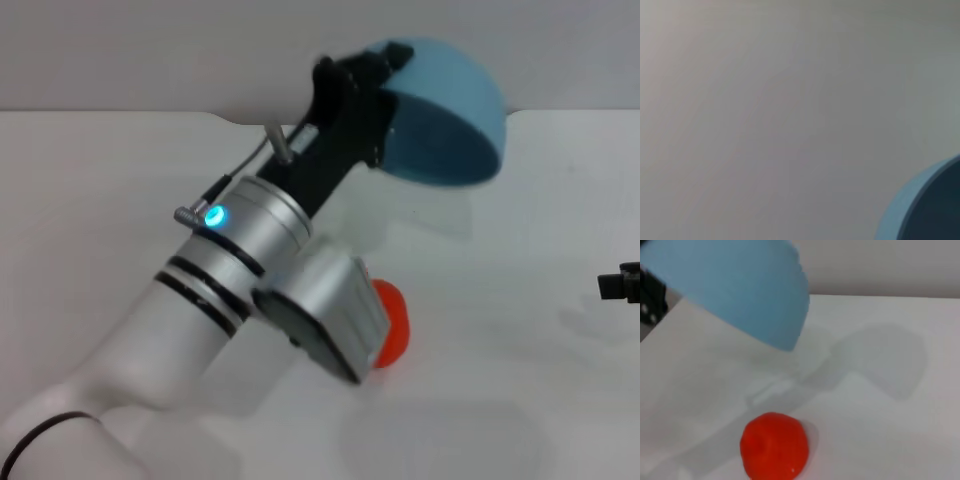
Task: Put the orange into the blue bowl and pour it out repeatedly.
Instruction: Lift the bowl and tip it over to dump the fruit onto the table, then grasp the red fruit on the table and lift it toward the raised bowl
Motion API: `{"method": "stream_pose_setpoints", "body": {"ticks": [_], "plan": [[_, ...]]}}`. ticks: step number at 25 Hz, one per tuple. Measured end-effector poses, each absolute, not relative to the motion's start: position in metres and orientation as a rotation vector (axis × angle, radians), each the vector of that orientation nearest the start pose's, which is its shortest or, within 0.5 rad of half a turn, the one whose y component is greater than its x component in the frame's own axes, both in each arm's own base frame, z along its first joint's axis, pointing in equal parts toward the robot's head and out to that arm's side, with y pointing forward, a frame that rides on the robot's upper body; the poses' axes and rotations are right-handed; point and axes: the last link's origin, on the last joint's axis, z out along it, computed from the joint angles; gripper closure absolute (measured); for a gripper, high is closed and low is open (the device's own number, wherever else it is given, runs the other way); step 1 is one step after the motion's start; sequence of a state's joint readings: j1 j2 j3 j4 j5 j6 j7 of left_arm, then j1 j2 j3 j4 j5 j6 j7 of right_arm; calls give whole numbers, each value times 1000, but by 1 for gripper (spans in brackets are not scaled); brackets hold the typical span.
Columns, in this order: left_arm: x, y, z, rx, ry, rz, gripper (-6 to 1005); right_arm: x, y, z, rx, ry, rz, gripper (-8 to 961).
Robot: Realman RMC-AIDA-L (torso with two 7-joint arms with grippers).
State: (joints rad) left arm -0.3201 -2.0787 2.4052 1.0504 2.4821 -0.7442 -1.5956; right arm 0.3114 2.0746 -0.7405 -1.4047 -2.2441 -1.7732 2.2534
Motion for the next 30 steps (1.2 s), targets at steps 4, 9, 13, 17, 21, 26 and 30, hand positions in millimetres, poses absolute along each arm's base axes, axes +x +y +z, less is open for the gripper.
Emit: {"method": "stream_pose_setpoints", "body": {"ticks": [4,9,13,17,21,26,30], "plan": [[-111,331,-71,-1724,551,-204,1000,268,293,100,-2467,1268,230,501],[-142,387,-17,-2049,-76,-347,1000,253,303,89,-2543,1194,192,501],[-163,401,5,-2176,-402,-460,1000,246,308,83,-2576,1152,168,501],[-204,411,33,-2284,-880,-473,1000,234,316,74,-2622,1092,141,500],[-230,399,63,-2285,-1229,-456,1000,222,325,63,-2680,979,94,500],[-239,360,102,-2294,-1368,-340,1000,209,333,36,-2736,775,30,499],[-244,344,112,-2241,-1401,-209,1000,201,341,10,-2753,690,-5,496]]}}
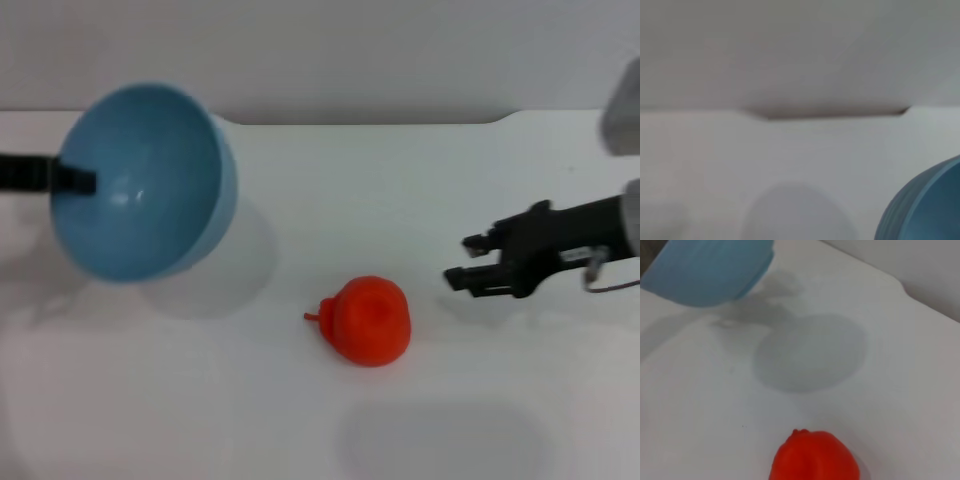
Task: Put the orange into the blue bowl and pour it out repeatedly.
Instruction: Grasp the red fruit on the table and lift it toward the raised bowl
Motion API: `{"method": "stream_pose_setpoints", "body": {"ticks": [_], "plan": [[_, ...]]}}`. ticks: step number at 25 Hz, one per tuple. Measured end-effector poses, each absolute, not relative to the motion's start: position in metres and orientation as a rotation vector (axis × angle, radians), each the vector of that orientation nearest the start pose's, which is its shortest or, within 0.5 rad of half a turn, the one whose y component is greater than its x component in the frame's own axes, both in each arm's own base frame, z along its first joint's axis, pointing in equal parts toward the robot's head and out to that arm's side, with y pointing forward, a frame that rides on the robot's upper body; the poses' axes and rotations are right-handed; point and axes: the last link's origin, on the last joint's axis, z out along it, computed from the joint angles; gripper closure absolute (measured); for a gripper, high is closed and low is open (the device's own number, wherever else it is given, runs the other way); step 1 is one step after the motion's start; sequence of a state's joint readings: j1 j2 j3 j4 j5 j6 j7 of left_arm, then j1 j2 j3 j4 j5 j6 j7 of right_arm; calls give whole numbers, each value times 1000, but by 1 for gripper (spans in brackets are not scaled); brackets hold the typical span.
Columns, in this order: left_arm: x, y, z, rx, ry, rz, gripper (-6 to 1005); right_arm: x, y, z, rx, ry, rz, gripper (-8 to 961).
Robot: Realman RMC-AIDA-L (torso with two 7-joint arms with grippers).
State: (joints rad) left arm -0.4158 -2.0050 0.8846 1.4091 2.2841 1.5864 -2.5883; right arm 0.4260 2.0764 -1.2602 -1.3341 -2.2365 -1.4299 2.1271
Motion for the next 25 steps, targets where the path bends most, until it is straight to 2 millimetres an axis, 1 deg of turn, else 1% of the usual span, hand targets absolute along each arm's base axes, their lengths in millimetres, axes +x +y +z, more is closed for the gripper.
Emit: {"method": "stream_pose_setpoints", "body": {"ticks": [1,3,4,7,8,9,12,13,18,25], "plan": [[-245,340,114,-2227,-1412,-178,1000,199,343,2,-2764,666,-17,492],[-249,330,109,-2231,-1455,-94,1000,193,344,-12,-2786,622,-36,486],[-250,329,108,-2234,-1463,-78,1000,190,345,-19,-2796,601,-43,482],[-255,321,96,-2238,-1510,35,1000,181,346,-38,-2829,536,-43,472],[-255,320,93,-2241,-1510,70,1000,177,346,-47,-2850,495,-35,469],[-255,320,89,-2246,-1510,102,1000,177,346,-47,-2850,495,-35,465],[-251,318,84,-2261,-1497,150,1000,176,348,-55,-2864,482,-34,443],[-249,318,84,-2264,-1483,156,1000,179,350,-59,-2858,498,-42,434],[-238,317,87,-2266,-1432,160,1000,188,350,-68,-2866,543,-67,390],[-232,318,88,-2280,-1407,160,1001,198,353,-79,-2839,626,-53,370]]}}
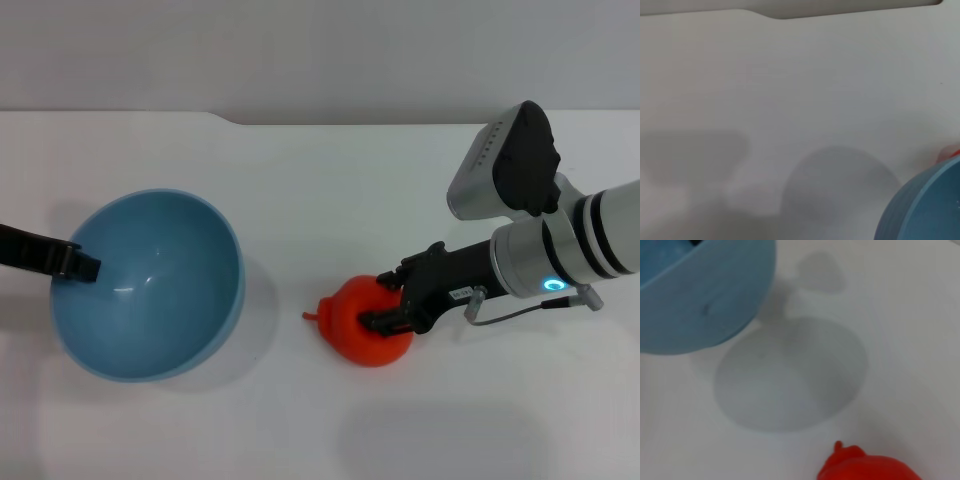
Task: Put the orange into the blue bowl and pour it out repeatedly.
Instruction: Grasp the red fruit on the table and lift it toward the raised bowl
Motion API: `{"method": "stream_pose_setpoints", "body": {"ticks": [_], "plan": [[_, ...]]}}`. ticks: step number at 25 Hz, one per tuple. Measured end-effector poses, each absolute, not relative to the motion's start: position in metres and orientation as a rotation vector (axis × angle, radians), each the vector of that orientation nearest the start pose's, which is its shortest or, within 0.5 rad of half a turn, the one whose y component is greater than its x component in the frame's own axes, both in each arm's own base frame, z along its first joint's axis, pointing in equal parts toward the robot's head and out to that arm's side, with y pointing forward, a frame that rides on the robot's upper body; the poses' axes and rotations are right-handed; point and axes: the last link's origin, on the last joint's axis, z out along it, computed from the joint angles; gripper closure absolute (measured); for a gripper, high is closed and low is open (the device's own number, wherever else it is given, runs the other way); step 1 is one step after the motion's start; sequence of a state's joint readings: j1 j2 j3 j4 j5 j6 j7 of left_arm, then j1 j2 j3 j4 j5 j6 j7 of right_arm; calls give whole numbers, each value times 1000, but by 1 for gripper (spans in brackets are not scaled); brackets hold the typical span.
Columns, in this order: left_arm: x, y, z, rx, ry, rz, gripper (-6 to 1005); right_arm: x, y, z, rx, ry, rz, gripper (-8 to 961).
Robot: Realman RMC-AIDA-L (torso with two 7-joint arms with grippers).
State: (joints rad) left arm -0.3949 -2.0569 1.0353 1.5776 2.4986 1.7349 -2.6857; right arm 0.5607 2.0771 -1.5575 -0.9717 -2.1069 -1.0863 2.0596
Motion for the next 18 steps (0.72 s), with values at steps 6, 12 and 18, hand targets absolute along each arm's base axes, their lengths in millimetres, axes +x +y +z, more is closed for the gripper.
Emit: {"method": "stream_pose_setpoints", "body": {"ticks": [6,12,18], "plan": [[-225,320,84,-2313,-1384,145,1001,206,354,-82,-2813,661,-59,390],[-215,322,73,-2372,-1352,161,1001,205,356,-74,-2789,653,-27,438],[-204,326,57,-2427,-1289,199,1001,213,358,-40,-2674,733,131,717]]}}
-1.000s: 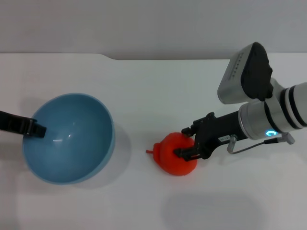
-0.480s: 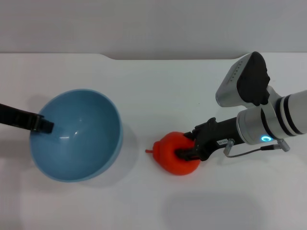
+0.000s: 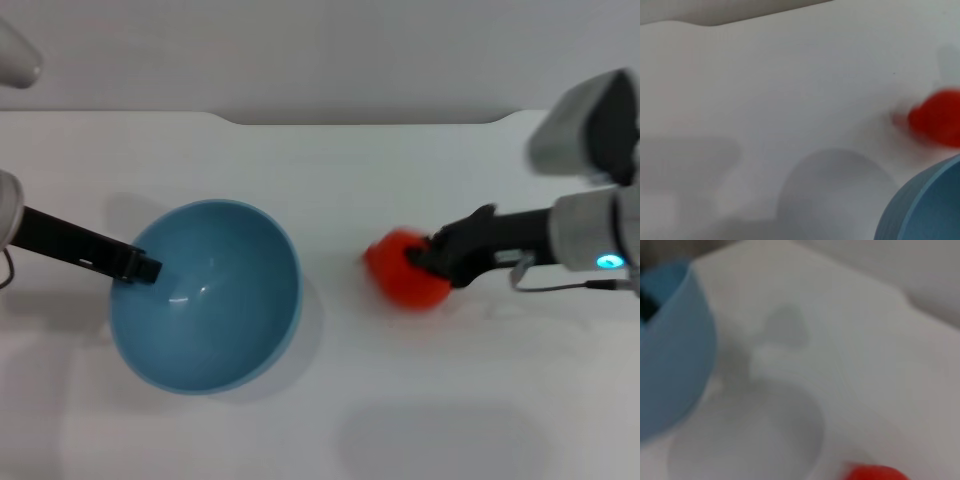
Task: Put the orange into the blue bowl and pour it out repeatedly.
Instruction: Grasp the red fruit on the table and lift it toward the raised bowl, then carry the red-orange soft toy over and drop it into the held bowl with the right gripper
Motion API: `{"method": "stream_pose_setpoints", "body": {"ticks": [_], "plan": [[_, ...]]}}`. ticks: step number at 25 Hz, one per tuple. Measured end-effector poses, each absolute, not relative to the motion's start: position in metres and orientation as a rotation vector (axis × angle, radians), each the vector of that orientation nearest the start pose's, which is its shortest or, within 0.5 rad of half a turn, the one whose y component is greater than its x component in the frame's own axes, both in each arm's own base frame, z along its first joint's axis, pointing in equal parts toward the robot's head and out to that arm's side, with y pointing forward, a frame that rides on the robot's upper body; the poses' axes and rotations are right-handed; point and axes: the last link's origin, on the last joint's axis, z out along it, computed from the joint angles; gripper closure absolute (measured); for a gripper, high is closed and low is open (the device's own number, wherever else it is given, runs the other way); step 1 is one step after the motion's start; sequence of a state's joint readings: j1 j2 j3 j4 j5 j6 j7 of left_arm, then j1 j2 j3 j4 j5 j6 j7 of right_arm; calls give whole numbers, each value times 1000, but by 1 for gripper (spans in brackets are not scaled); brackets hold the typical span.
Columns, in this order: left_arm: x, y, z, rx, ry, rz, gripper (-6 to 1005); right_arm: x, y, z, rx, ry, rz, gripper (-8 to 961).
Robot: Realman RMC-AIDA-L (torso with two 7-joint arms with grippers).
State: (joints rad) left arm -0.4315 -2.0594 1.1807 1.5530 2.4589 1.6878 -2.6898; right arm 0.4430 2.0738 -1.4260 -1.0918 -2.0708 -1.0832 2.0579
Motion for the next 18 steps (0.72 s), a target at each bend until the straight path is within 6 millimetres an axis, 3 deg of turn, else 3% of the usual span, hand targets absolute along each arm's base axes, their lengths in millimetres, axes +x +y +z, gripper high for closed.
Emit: {"method": "stream_pose_setpoints", "body": {"ticks": [5,8,12,18], "plan": [[-202,329,54,-2426,-1274,202,1001,217,349,-3,-2622,741,337,871],[-202,331,49,-2436,-1289,212,1001,210,339,22,-2604,678,455,899],[-201,334,31,-2480,-1304,263,1001,186,323,56,-2644,497,587,920],[-178,335,-10,-2579,-1215,399,1001,150,302,68,-2771,167,641,915]]}}
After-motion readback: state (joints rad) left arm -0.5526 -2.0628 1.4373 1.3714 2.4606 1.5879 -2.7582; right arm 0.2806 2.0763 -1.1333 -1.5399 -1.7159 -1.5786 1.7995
